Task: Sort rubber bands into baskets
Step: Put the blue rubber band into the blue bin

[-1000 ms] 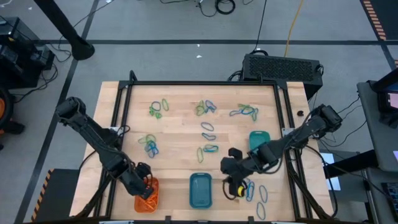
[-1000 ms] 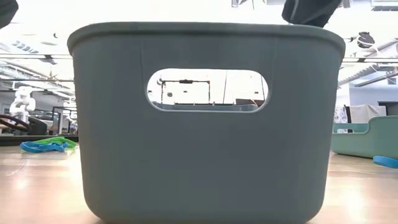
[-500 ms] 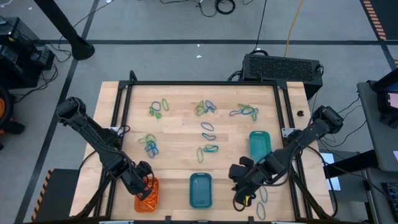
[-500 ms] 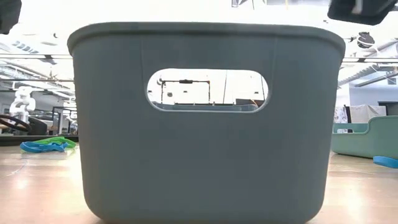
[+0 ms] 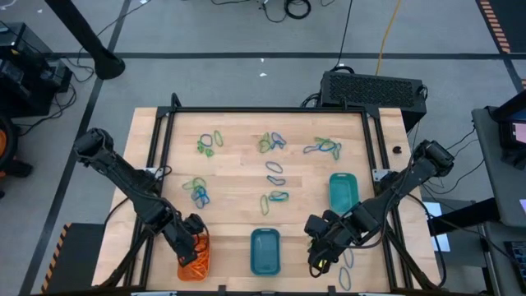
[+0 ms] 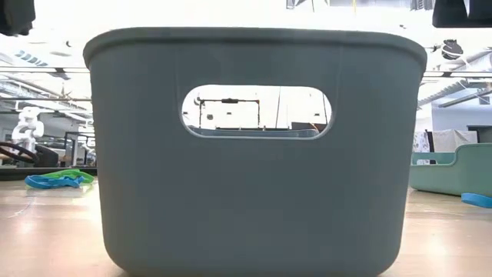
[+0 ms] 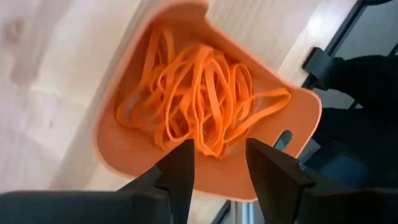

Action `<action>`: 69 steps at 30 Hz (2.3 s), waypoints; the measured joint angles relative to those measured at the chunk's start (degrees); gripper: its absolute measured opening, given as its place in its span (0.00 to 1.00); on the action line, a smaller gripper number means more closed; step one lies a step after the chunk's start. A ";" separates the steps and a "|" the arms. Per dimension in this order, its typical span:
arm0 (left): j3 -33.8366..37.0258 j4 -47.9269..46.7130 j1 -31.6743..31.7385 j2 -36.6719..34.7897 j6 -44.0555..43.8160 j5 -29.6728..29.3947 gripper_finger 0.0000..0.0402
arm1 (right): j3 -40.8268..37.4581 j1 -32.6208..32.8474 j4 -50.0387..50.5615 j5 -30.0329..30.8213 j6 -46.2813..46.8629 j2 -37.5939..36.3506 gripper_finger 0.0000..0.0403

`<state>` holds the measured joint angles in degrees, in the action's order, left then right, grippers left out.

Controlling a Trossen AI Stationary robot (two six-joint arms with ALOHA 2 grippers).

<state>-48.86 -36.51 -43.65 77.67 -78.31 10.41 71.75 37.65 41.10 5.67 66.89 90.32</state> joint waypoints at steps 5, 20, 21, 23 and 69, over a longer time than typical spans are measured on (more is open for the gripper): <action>-0.29 -0.10 2.24 0.00 5.17 0.07 0.38 | 0.00 0.14 0.00 -0.67 2.45 0.00 0.38; -4.17 20.01 14.58 -0.07 31.26 -14.90 0.37 | -3.33 3.06 15.97 -8.89 19.23 1.84 0.38; -4.17 22.61 15.64 -0.07 33.00 -15.11 0.37 | -4.37 3.27 15.12 -9.53 19.89 1.84 0.38; -4.17 27.63 17.79 -0.07 36.14 -15.23 0.37 | -6.77 4.04 13.41 -11.20 21.69 1.84 0.38; -6.86 41.22 25.65 7.52 45.64 -8.75 0.37 | -20.67 17.94 -1.62 -7.83 50.69 3.90 0.02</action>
<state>-55.72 4.71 -18.00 85.19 -32.67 1.67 51.07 55.59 39.48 -2.16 117.58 94.22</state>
